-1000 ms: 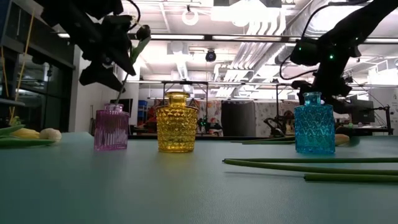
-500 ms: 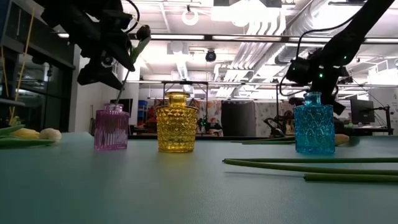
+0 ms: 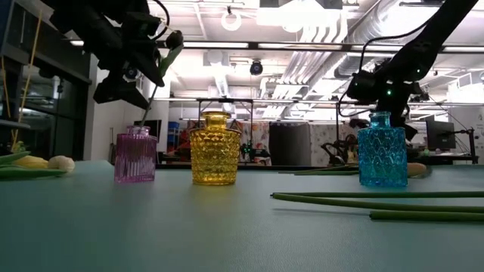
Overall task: Sort flowers into vase by color
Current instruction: Put the top black tulip into the pink vase
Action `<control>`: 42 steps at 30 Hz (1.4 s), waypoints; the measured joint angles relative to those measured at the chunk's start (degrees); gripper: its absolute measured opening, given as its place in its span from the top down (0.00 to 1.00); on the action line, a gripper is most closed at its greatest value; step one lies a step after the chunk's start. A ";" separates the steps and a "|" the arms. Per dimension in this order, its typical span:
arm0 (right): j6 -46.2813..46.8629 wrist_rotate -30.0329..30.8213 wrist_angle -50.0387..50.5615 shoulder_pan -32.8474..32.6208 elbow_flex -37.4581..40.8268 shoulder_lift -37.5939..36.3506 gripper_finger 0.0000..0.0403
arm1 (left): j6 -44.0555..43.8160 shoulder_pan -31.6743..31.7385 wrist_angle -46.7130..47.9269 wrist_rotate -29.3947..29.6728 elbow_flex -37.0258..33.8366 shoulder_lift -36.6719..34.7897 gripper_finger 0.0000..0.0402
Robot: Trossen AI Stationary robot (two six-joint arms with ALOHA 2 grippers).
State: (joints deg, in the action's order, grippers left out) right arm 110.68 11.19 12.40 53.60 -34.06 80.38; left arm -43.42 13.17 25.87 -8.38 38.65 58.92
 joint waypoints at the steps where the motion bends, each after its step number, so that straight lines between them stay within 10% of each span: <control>1: -0.95 0.64 -0.51 0.00 -0.02 -0.73 0.97 | 0.35 0.00 0.00 0.00 0.00 0.00 0.38; 12: -17.44 4.75 -10.71 0.00 -0.04 -13.12 0.98 | 2.84 -0.09 0.00 -3.04 0.00 0.02 0.38; 25: -55.72 -7.37 -35.59 -9.50 -0.11 -24.50 1.00 | 2.23 -0.65 0.02 -15.74 0.00 -1.55 0.38; 42: -66.19 -22.74 -38.92 -24.45 -0.11 -26.51 1.00 | -5.90 -6.19 3.14 -15.80 0.00 -14.11 0.38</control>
State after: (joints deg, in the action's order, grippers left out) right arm 44.49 -11.54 -26.52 29.15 -34.17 53.87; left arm -49.32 6.98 29.00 -24.18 38.65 44.81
